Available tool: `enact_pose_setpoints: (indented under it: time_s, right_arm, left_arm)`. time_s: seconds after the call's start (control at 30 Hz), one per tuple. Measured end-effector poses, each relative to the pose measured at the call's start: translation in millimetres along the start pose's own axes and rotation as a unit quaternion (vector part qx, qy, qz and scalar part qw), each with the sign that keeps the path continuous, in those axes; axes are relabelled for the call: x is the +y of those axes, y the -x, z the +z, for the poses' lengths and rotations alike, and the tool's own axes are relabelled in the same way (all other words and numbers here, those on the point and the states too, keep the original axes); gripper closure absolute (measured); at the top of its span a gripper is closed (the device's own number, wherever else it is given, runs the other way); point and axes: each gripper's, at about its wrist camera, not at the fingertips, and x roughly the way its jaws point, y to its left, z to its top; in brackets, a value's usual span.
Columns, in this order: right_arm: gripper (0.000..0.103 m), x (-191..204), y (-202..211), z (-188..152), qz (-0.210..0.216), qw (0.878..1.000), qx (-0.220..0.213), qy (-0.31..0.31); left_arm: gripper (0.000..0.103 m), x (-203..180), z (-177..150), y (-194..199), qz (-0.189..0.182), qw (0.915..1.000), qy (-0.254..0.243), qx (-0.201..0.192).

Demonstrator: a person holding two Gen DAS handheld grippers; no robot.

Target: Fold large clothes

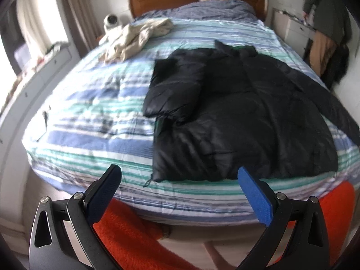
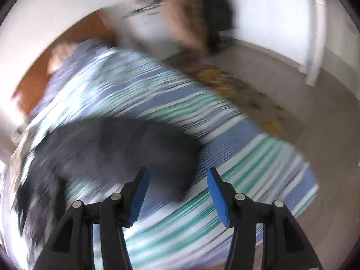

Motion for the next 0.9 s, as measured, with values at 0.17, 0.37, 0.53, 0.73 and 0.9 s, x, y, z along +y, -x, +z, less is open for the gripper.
enact_pose_setpoints:
  time_s: [0.17,0.37,0.53,0.73,0.9]
  right_arm:
    - [0.049,113,-12,-91,0.155,0.979,0.096,0.086]
    - [0.049,188,-67,-137,0.164,0.964,0.154,0.141]
    - [0.078,208,-63,-142,0.121,0.962,0.150,0.195]
    - [0.086,196,-28,-131,0.150,0.964,0.144,0.168]
    - [0.086,186,-31,-134,0.132,0.966,0.138,0.173]
  left_arm:
    - [0.001,50,6,-72,-0.071,0.9953,0.045,0.047]
    - [0.000,54,10,-147,-0.121,0.9863,0.047,0.102]
    - [0.036,47,7,-144,-0.137,0.9865,0.031,0.084]
    - [0.076,22,1,-122,-0.131,0.9874,-0.010,0.088]
    - [0.072,6,-17,-113,-0.122,0.9873,-0.053,0.087]
